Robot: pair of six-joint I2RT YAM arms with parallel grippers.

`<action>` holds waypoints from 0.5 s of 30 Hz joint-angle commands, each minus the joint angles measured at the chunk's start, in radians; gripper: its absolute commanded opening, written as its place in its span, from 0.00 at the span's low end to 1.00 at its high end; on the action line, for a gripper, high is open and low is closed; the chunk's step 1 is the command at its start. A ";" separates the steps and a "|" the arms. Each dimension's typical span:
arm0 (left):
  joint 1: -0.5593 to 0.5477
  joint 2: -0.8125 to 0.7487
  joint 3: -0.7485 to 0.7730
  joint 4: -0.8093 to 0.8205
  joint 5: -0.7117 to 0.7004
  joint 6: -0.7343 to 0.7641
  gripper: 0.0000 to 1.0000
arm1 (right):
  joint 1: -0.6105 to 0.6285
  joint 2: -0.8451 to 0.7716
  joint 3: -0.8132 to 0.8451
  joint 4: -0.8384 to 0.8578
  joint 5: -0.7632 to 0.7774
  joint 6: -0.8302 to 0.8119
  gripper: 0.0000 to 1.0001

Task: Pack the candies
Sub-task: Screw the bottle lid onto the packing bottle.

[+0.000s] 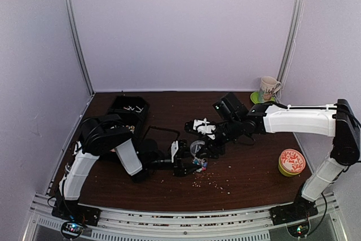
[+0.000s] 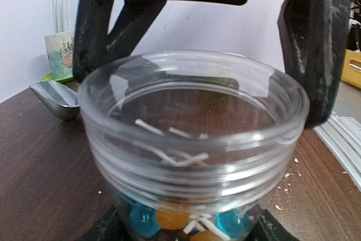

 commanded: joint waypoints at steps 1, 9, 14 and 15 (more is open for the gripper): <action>0.000 0.007 -0.014 -0.135 -0.159 -0.016 0.50 | 0.035 0.011 -0.025 0.102 0.099 0.136 0.64; 0.000 -0.005 -0.028 -0.140 -0.221 -0.005 0.50 | 0.058 -0.001 -0.037 0.148 0.242 0.273 0.64; 0.000 -0.010 -0.036 -0.141 -0.255 0.004 0.49 | 0.067 0.000 -0.039 0.145 0.325 0.345 0.64; 0.000 -0.011 -0.037 -0.141 -0.259 0.005 0.49 | 0.069 0.000 -0.039 0.144 0.334 0.361 0.64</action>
